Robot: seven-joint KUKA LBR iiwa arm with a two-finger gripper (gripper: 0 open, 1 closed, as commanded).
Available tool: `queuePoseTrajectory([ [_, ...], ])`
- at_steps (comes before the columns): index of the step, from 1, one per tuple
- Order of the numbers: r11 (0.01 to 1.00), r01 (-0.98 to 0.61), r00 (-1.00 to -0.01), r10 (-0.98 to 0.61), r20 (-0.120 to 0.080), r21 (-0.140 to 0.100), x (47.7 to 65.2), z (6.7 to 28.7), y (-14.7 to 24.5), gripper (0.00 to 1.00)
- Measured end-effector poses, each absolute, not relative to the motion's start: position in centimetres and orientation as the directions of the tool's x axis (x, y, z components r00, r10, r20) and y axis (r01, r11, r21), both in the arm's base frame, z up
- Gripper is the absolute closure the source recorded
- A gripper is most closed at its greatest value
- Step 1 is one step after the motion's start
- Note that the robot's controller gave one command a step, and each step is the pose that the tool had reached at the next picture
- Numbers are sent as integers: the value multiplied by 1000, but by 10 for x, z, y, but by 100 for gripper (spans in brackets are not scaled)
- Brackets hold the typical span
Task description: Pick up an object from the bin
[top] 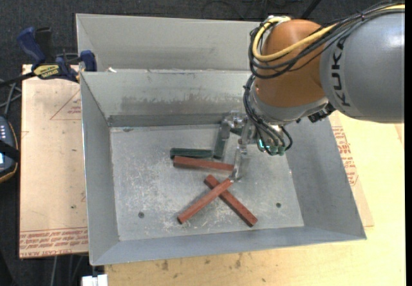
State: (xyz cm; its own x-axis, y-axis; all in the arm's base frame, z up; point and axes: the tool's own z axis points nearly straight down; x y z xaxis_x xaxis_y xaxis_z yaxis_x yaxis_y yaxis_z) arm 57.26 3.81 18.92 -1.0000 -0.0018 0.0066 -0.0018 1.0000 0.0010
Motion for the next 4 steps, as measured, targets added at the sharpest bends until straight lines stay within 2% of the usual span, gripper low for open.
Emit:
queuePoseTrajectory([
  [1,1000,-1,-1000,-1,-1,1,574,193,38,0],
  [2,998,66,-998,66,-7,2,584,147,27,0],
  [3,998,-60,-998,-60,-17,0,600,85,18,100],
  [4,998,-61,-998,-61,-5,1,595,80,19,0],
])
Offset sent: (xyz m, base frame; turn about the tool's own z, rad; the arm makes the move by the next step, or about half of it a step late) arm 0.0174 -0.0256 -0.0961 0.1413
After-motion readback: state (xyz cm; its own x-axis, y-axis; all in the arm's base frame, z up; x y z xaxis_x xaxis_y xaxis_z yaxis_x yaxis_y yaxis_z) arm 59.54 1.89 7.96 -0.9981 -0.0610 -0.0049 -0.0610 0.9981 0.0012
